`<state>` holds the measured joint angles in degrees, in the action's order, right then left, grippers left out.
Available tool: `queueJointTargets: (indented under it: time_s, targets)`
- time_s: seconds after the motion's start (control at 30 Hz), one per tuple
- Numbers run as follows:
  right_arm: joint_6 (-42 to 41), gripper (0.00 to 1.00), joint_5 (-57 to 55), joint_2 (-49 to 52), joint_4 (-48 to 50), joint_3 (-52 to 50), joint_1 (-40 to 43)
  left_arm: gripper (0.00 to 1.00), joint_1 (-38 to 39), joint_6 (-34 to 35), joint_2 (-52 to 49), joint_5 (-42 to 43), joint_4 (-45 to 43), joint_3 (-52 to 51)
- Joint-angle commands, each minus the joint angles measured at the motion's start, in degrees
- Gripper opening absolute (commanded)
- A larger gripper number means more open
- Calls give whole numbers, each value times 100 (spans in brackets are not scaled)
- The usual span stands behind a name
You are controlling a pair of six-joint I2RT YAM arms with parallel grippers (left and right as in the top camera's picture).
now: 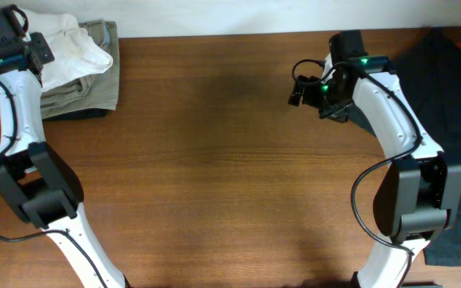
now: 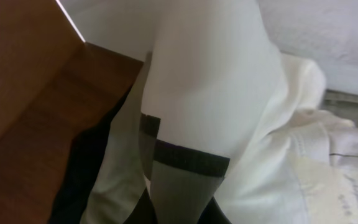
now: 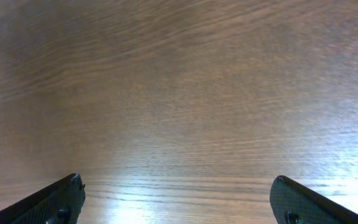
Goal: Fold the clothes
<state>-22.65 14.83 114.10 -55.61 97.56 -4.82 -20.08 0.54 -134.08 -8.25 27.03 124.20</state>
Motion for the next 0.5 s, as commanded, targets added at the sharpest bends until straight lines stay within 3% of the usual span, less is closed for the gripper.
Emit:
queueJointTargets:
  time_s: [0.0, 0.13, 0.17, 0.2, 0.23, 0.47]
  targets:
    - [-28, 99, -52, -15, 17, -15, -162, 1, -146, 72, -321, -85, -369, 153]
    - [-31, 99, -52, -11, -26, -15, -192, 6, -262, 52, -516, -81, -597, 153]
    - [-31, 99, -52, -11, -28, -15, -205, 32, -271, 52, -551, -81, -568, 153]
    - [-31, 99, -52, -11, -28, -15, -216, 64, -271, 52, -557, -83, -538, 153]
    - [-31, 99, -52, -11, -28, -15, -229, 87, -271, 50, -557, -83, -542, 153]
    - [-31, 99, -52, -7, -50, -15, -232, 84, -203, -140, 44, -334, -273, 153]
